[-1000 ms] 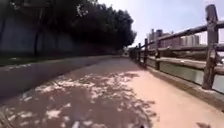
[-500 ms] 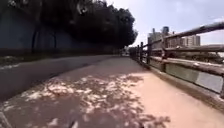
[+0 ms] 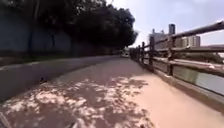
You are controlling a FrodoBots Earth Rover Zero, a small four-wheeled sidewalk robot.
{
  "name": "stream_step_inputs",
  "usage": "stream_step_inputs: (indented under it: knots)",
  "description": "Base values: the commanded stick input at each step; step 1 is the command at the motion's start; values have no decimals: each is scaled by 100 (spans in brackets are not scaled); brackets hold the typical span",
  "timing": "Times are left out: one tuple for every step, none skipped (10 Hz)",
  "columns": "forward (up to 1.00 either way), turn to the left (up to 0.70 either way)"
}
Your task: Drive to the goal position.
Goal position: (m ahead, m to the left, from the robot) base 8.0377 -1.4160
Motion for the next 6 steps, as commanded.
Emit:
stream_step_inputs:
  knots:
    - [70, 0]
    - [70, 0]
    - [70, 0]
    - [70, 0]
    - [70, 0]
    - [70, 0]
